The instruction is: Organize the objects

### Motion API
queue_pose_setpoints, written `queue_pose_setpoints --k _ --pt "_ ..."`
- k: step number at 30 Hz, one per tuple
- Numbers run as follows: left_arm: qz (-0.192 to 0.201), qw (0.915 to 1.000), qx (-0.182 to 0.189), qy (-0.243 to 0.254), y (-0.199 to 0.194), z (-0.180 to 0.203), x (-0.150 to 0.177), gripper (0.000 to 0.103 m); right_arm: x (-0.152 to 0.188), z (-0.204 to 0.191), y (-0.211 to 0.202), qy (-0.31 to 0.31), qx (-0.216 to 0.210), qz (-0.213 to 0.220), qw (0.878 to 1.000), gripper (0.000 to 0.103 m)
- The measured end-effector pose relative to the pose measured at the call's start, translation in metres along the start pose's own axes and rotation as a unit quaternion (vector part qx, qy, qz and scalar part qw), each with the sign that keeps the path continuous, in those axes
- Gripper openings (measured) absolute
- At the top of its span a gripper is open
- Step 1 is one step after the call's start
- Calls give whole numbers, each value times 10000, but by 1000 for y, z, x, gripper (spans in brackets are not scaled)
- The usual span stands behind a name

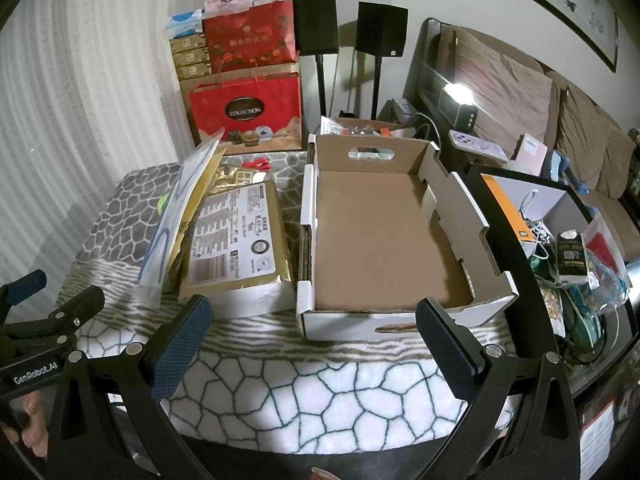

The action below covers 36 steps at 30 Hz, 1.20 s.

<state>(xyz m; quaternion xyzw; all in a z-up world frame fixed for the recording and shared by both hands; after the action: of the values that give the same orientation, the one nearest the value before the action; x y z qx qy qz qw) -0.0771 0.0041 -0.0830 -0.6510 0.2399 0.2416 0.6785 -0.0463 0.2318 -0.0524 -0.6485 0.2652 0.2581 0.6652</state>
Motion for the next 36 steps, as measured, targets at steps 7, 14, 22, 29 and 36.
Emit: queue_pose_setpoints --k 7,14,22,29,36 --pt "58 9997 123 181 19 2 -23 103 -13 3 8 -70 -179 13 9998 103" --pt "-88 9972 711 194 38 21 -34 103 -31 8 17 -52 -302 89 9995 103" --pt "-391 9943 951 282 62 38 -29 99 -45 13 26 113 -472 101 9988 93" --pt "-443 9933 1004 363 64 41 -24 99 -51 4 32 55 -685 71 9976 86" --pt "-549 9911 1041 625 72 51 -13 82 -49 -1 40 31 -787 -38 9969 76"
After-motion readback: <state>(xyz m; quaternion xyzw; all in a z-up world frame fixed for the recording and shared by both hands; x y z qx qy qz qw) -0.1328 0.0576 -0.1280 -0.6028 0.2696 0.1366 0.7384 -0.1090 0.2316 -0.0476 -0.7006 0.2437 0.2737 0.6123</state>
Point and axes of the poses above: each gripper's, at about its wrist camera, not at the fingertips, and y roughly the way its jaws point, z to its right, x to its underside, the point moved 10 cm from there along y, roughly the way its jaws point, and after that the axes turned 2 degrees about -y, right-handed, at the moved point
